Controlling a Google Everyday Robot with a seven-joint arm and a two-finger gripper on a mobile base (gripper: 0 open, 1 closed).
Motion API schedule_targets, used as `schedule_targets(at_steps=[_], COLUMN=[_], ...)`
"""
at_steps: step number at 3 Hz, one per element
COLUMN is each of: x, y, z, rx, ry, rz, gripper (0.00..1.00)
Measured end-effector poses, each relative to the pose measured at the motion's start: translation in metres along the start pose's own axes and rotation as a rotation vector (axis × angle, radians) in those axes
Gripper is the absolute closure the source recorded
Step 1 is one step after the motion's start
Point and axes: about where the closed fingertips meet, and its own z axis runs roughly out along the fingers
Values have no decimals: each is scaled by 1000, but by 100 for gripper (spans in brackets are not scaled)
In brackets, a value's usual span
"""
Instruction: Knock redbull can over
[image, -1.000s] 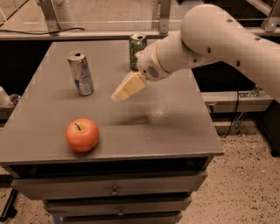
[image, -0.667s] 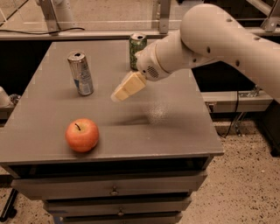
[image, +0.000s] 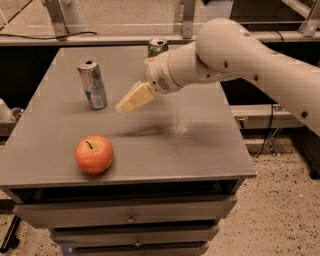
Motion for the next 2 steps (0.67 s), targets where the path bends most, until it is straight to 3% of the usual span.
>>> schedule_targets(at_steps=[2], x=[-8], y=[-2], z=[58], rx=[-47], ry=[-116], rz=[36], gripper=[0])
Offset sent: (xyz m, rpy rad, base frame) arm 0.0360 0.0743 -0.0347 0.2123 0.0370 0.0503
